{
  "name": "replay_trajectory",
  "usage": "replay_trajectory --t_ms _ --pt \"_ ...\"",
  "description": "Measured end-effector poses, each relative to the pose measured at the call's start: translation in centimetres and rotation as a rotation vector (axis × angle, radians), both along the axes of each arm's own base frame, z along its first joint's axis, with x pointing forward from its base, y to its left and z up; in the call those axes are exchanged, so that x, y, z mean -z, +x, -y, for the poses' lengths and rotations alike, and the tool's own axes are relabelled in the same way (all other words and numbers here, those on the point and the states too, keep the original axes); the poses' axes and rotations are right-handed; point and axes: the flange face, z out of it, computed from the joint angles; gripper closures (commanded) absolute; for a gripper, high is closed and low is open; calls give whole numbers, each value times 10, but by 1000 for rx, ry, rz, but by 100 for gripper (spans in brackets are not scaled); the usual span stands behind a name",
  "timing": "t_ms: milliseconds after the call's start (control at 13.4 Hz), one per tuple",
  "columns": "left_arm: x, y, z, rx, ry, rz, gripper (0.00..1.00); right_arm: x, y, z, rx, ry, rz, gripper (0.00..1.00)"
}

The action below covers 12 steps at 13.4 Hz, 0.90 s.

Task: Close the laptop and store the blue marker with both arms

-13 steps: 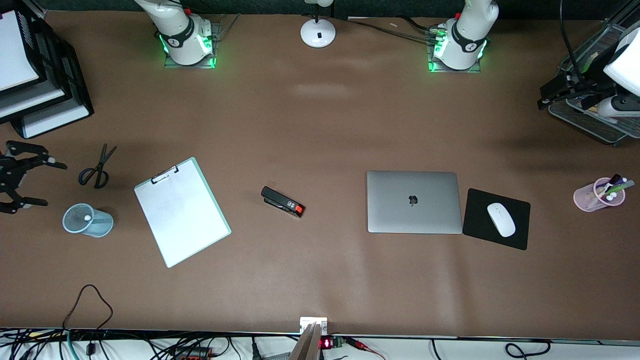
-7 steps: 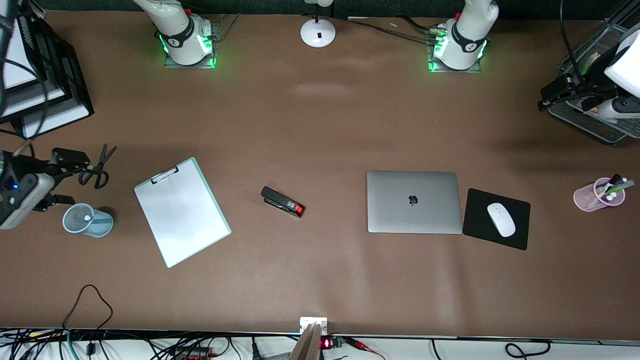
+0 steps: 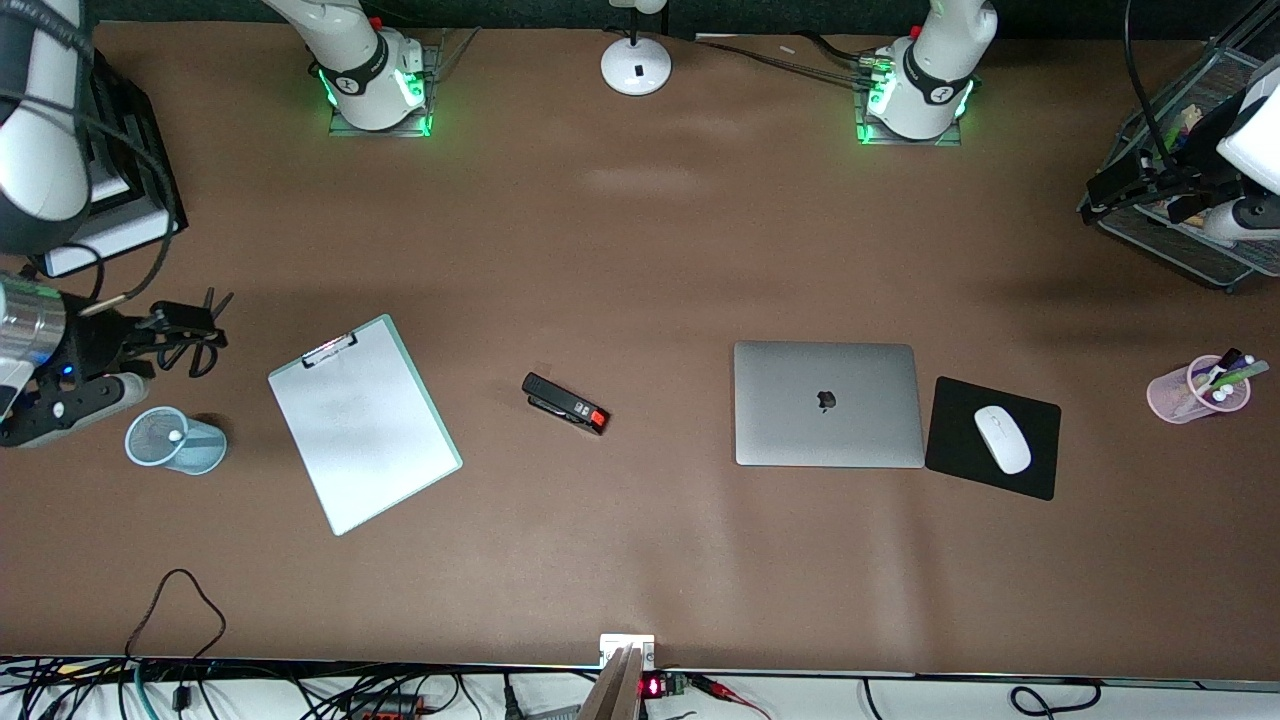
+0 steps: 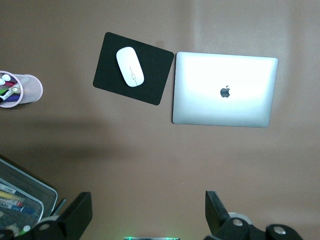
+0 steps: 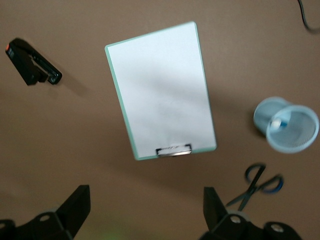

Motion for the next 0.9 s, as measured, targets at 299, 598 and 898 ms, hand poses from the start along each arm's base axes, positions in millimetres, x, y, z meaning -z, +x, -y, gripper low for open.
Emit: replay_trajectory --t_ms 299,598,898 --pt "0 0 0 0 0 2 0 -36 -25 -3 209 -79 -8 0" --pt "0 0 0 1 0 2 0 -64 -43 69 337 -91 51 0" --pt "0 0 1 1 0 2 0 -80 -61 77 338 -151 40 0"
